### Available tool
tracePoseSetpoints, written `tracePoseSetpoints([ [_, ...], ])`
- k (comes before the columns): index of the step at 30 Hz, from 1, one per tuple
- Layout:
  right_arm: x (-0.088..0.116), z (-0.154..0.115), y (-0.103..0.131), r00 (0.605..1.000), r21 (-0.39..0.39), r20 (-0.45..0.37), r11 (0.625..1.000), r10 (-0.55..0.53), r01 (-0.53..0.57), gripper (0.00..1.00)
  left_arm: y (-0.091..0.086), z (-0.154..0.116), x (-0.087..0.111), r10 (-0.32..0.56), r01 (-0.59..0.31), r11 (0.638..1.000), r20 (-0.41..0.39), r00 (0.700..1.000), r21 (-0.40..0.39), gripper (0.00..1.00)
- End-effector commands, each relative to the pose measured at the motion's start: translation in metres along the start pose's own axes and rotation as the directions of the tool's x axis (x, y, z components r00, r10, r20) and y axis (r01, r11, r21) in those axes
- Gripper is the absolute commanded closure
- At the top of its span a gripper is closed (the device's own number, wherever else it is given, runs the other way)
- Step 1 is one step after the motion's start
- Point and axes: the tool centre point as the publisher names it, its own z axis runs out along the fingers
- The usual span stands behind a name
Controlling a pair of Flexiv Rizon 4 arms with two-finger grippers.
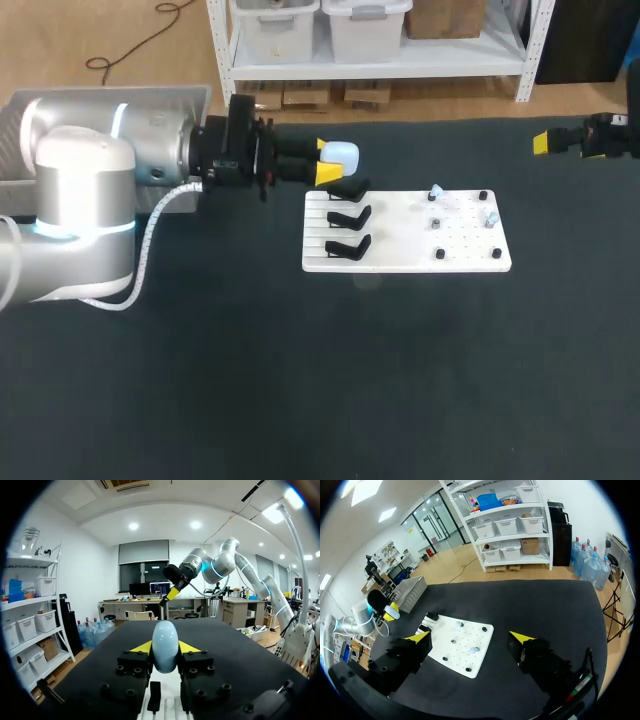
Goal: Pick up each earbud case from the left stands, insert the matching earbuds, close the lid, and place the case in the box.
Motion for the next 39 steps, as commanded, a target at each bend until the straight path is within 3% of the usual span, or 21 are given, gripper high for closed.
tracePoseSetpoints([
  [1, 0.000, -0.001, 0.001, 1.000, 0.002, 0.000, 1.000, 0.000, 0.000, 0.00, -0.004, 0.000, 0.000, 0.002, -0.002, 0.999, 0.001, 1.000, -0.042, 1.00],
  [8, 0.000, -0.001, 0.001, 1.000, 0.002, 0.000, 1.000, 0.000, 0.000, 0.00, -0.006, 0.002, 0.001, 0.007, -0.007, 0.999, -0.002, 1.000, -0.043, 1.00],
  [16, 0.005, -0.002, 0.006, 1.000, 0.012, -0.012, 1.000, -0.016, 0.016, 0.00, -0.012, 0.019, 0.008, 0.019, -0.020, 0.999, 0.024, 1.000, 0.045, 1.00],
  [25, 0.033, -0.012, 0.049, 0.994, -0.017, -0.072, 0.997, -0.081, 0.080, 0.00, -0.010, 0.024, 0.015, 0.007, -0.009, 0.998, 0.040, 0.999, 0.055, 1.00],
  [35, 0.059, 0.005, 0.103, 0.975, -0.021, -0.121, 0.982, -0.186, 0.185, 0.00, -0.008, 0.023, 0.020, -0.005, 0.002, 0.998, 0.047, 0.999, 0.059, 1.00],
  [39, 0.065, 0.015, 0.114, 0.970, -0.028, -0.132, 0.979, -0.205, 0.203, 0.00, -0.007, 0.021, 0.022, -0.008, 0.004, 0.998, 0.055, 0.998, 0.059, 1.00],
])
